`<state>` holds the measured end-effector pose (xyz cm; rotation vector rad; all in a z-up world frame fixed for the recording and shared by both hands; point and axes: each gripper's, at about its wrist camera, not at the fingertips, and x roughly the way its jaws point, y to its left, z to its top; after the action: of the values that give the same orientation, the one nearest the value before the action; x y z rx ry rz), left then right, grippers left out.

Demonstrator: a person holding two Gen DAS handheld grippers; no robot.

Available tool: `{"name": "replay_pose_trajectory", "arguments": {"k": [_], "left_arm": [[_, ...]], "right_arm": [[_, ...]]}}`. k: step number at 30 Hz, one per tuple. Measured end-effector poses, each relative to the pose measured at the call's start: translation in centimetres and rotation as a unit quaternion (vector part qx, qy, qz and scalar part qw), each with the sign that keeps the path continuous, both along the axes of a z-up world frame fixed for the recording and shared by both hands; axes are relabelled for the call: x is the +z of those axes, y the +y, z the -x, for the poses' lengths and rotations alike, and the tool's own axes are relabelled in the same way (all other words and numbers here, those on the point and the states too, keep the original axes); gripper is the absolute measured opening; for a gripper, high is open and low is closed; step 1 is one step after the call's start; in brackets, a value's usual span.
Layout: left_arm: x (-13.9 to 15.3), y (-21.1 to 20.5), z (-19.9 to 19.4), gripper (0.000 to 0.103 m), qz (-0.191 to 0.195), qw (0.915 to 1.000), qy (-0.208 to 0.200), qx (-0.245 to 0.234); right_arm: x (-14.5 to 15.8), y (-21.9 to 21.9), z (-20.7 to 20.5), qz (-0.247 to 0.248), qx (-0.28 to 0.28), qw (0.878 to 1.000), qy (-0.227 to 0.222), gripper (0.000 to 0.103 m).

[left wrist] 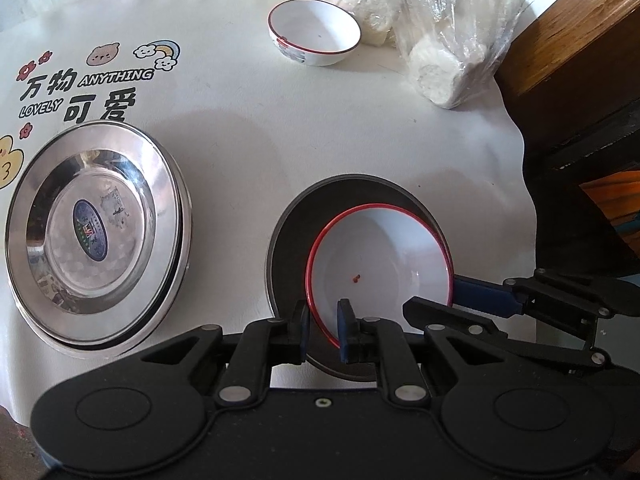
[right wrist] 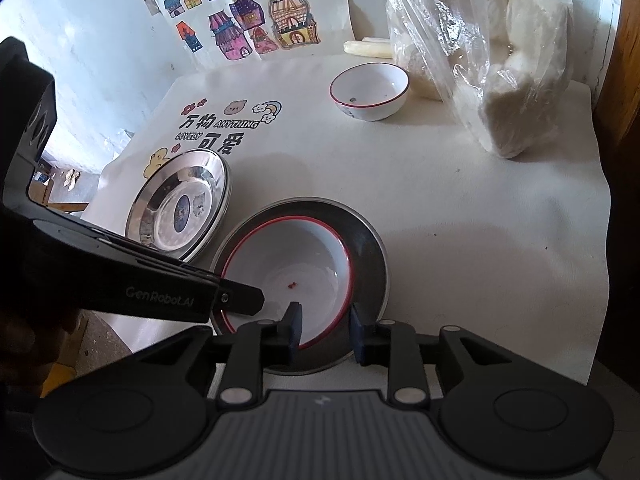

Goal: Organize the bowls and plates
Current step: 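Lift the white bowl with both tools and lower it into the steel bowl, then open both tools to release the white bowl inside the steel bowl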

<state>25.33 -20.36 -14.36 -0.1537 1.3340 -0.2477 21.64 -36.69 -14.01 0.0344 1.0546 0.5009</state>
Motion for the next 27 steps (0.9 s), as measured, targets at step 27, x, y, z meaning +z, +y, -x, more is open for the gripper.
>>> {"name": "replay_pose_trajectory", "arguments": {"k": [27], "left_arm": [[0.6,0.2,-1.8,0.020,-0.007,0.9999,-0.009,-0.004]], "right_arm": [[-0.4,0.5,-1.9,0.006,-0.003,1.000,0.001,0.043]]}}
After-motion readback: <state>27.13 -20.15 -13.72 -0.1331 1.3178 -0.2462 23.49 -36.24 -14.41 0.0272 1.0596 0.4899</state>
